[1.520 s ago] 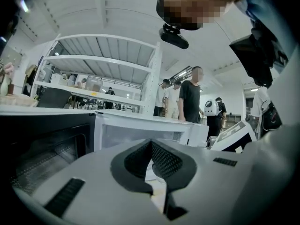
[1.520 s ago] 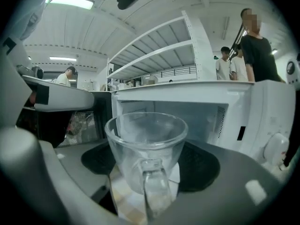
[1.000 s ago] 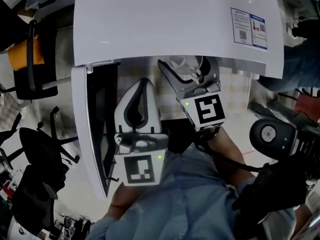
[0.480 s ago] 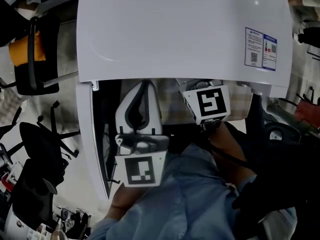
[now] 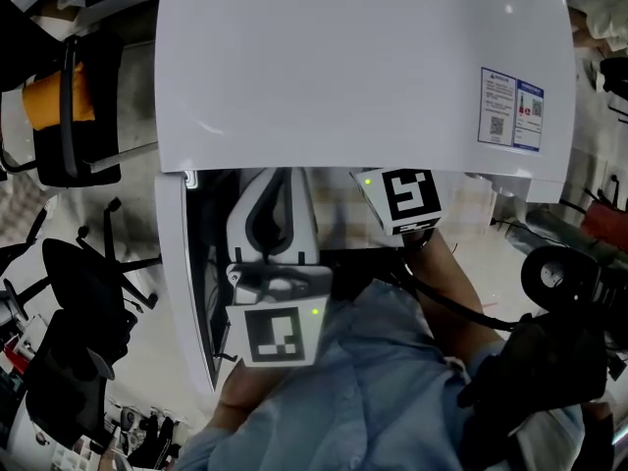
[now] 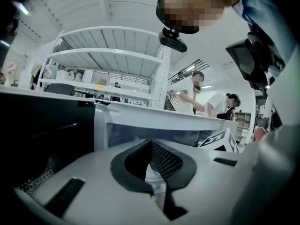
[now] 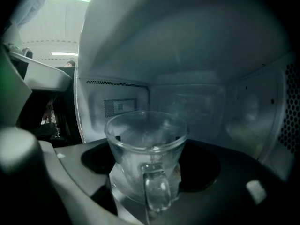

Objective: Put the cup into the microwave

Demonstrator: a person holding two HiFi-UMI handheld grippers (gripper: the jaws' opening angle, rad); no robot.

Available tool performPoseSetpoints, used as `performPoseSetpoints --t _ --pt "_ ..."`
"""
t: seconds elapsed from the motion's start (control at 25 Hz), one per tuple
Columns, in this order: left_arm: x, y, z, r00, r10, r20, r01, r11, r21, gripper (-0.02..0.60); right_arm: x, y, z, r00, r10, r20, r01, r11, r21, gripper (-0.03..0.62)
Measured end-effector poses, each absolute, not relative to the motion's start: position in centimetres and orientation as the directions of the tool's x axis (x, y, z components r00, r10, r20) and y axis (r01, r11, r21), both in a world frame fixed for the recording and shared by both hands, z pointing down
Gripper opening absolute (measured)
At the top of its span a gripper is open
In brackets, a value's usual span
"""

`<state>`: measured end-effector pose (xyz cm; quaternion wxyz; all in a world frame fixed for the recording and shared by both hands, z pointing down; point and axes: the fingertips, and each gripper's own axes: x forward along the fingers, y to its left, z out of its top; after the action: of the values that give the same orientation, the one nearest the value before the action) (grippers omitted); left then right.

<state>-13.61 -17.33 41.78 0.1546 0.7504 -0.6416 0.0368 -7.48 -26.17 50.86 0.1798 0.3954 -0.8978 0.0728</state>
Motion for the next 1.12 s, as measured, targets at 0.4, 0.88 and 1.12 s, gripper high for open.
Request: performPoseSetpoints --t 0.4,0.88,1.12 --pt "-13.3 -16.9 41.1 0.175 -0.953 0.247 -0.975 -0.133 0.180 0.006 -7.4 -25.5 49.4 -0.643 -0.673 0.366 -0.723 0.691 0.003 0.428" --pt "-10.8 -12.5 39.4 0.184 -0.959 0.217 -0.974 -0.149 0.168 0.006 -3.7 -19.8 47.2 -0.619 -0.703 0.349 -0.749 0.662 0.005 0.430" --pt "-9.3 -10.8 38.3 0.197 -0.961 0.192 -0.974 -0.169 0.152 0.006 -3.4 -15.3 44.7 -0.659 -0.683 0.316 -0.728 0.685 -0.037 0.430"
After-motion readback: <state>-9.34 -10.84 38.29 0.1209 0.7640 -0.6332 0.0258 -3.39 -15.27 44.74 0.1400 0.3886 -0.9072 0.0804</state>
